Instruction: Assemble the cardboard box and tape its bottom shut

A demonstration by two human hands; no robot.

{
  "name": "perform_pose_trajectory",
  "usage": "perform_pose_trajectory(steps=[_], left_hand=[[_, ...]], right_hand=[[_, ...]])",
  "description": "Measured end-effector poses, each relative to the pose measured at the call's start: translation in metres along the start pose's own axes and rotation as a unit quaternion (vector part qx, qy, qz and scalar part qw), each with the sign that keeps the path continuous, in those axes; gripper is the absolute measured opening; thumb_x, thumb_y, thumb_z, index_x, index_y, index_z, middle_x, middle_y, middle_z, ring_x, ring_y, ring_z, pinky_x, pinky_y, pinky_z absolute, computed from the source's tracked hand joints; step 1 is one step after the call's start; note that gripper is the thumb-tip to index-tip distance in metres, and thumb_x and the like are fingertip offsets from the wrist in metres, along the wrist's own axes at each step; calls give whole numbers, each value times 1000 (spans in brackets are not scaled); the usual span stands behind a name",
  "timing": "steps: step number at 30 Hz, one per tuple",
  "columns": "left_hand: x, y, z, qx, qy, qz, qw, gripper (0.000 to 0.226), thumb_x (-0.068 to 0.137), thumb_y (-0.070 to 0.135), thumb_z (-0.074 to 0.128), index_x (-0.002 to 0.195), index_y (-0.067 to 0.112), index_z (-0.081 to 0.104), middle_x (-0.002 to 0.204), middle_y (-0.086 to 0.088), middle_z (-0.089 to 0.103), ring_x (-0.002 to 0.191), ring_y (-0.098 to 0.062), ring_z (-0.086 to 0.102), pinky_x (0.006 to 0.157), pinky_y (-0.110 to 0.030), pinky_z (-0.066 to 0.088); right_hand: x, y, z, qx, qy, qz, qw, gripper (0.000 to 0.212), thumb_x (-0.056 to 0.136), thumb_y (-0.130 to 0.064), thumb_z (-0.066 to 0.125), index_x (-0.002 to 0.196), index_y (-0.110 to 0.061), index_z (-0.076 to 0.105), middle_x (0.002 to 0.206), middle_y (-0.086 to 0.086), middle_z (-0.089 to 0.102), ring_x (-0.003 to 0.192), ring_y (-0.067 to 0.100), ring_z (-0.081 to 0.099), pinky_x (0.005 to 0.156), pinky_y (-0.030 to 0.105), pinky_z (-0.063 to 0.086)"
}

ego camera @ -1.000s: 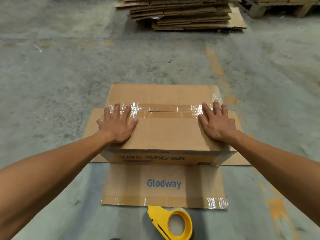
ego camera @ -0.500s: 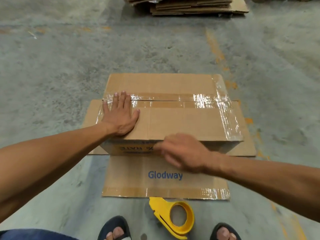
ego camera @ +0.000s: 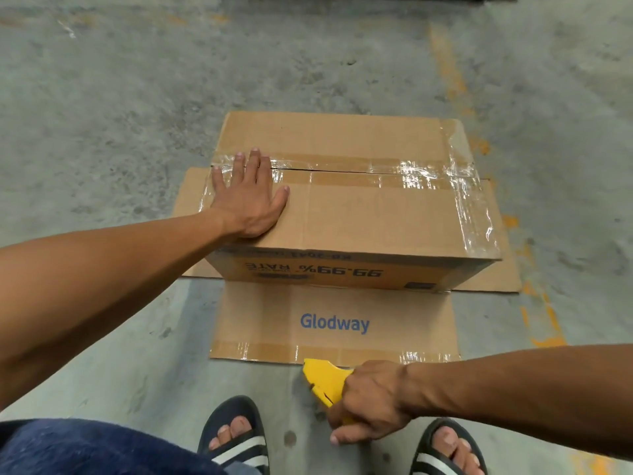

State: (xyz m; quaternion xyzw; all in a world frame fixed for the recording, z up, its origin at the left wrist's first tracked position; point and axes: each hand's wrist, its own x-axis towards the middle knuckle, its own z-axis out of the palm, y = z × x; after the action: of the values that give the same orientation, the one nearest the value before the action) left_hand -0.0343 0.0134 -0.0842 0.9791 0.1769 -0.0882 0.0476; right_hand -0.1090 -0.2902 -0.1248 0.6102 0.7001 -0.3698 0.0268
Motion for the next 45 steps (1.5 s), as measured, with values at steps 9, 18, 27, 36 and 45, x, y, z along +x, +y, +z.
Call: perform_pose_trajectory(steps=[9,18,27,36,45], left_hand=[[0,-1,-2,-2,4,7,1000,80,95,62,11,156,12,-4,165,-6,-11,151,-29,-10,117,-62,-2],[0,-1,-6,-2,-3,10,1000,80,96,62,12,156,12,-4,165,-6,-11,151,-29,-10,117,-62,-2],[3,0,-15,-2,1,6,1000,78,96,60,23,155,11,7,165,-6,-1,151,-29,1,116,-62,7],[4,-1,-23,-7,-21,11,1000,79,96,62,22,156,13,4,166,-4,-3,152,-27,-1,117,-60,7],[18,11,-69,-226,88,1,970,58,88,61,35,120,22,65,133,-4,62,126,-27,50,104,-42,41]], right_hand=[[14,5,-14,233,-17,204,951,40,80,-50,74,101,-23,53,83,6,57,86,29,53,67,32,42],[7,41,-82,388,-15,258,884,50,79,-18,78,123,-28,59,106,-1,55,88,18,55,69,29,50],[-43,64,-200,490,130,122,853,46,83,-11,76,125,-29,67,120,-2,62,97,12,65,76,26,57],[-91,100,-307,512,283,143,798,44,82,-18,71,124,-29,65,92,7,69,61,15,60,41,22,52],[-106,126,-279,615,329,61,714,59,71,-42,80,128,-32,66,57,9,50,31,10,43,35,20,45]])
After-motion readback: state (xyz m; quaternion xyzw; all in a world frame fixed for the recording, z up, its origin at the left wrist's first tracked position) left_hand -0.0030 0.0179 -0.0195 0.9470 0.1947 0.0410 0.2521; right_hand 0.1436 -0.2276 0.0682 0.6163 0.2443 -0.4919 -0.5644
